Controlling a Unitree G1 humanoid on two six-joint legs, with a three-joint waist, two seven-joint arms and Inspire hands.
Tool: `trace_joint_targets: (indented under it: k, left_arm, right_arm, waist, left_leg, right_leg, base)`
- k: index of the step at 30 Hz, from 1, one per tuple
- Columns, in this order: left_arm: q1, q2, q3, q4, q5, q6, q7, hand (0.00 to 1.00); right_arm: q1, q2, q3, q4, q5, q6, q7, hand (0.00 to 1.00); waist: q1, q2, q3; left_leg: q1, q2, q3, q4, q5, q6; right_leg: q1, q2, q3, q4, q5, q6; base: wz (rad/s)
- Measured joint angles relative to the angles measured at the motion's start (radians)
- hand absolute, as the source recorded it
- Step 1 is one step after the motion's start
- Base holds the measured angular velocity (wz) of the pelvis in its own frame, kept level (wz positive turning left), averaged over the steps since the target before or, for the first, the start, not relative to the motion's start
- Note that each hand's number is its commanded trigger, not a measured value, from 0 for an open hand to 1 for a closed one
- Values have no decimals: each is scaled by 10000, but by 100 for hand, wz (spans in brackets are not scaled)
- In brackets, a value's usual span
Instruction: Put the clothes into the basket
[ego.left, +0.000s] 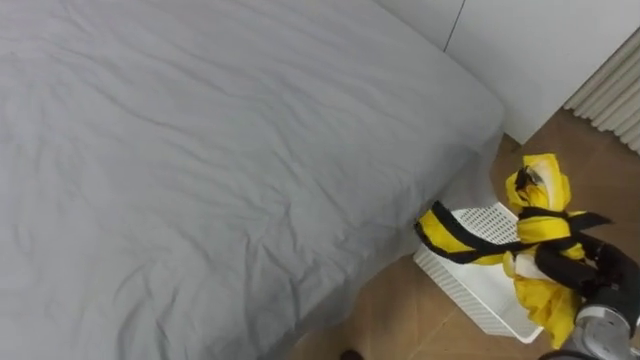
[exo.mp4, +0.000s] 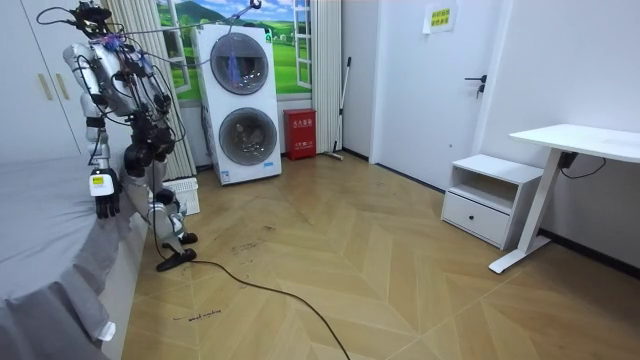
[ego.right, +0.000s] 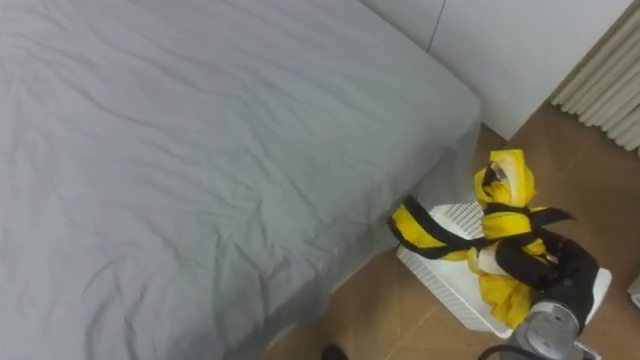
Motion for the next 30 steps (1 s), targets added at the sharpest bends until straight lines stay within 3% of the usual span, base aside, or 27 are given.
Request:
trace_joint_targets:
  k: [3,10,13,23,24,25,30]
  left_arm:
    - [-66,-2,-204,3,-3,-29,133,0]
    - [-374,-15,-495,205,-82,-29,216,0]
    - [-446,-2,-764,200,-192,-63,312,0]
    - [-654,-7,-773,204,-191,-80,441,0]
    - [-662,-6,-773,205,-191,-91,459,0]
    - [-663,-12,-777,204,-191,-121,475,0]
    - [-733,-19,-881,199,-190,-205,561,0]
  right_arm:
    - [-83,-6,148,79,87,-189,-200,100]
    - [-1047,-262,124,785,64,-187,-932,100]
    - [-1122,-444,125,786,105,-188,-1187,100]
    - [-1090,-476,-151,829,155,-301,-1684,100]
    - [-1078,-476,-151,829,158,-301,-1731,60]
    - [-1078,-485,-152,829,161,-315,-1768,0]
    - [-1075,-631,-148,828,178,-365,-1848,0]
  waist:
    - [-1,19,-5]
    - [-46,32,-1]
    - [-46,53,2]
    - [-60,42,9]
    - [-61,35,11]
    - [-69,16,18]
    - [-103,-14,28]
  left_leg:
    - [-148,-36,-64,-5,20,6]
    - [-423,-154,-123,-12,96,97]
    - [-464,-190,-212,-14,114,124]
    - [-936,-259,-205,87,152,174]
    - [-966,-272,-199,101,152,174]
    - [-987,-309,-193,113,152,174]
    - [-1207,-367,-175,258,140,189]
  right_leg:
    - [-207,-28,-59,223,-24,-9]
    - [-636,-196,-186,579,-212,10]
    - [-661,-279,-301,623,-249,18]
    - [-1255,-359,-322,1003,-347,30]
    - [-1316,-363,-309,1112,-386,22]
    - [-1387,-380,-289,1183,-451,18]
    - [-1700,-444,-261,1510,-590,37]
  base:
    - [7]
    - [7]
    - [13]
    - [2]
    - [0]
    - [0]
    - [3]
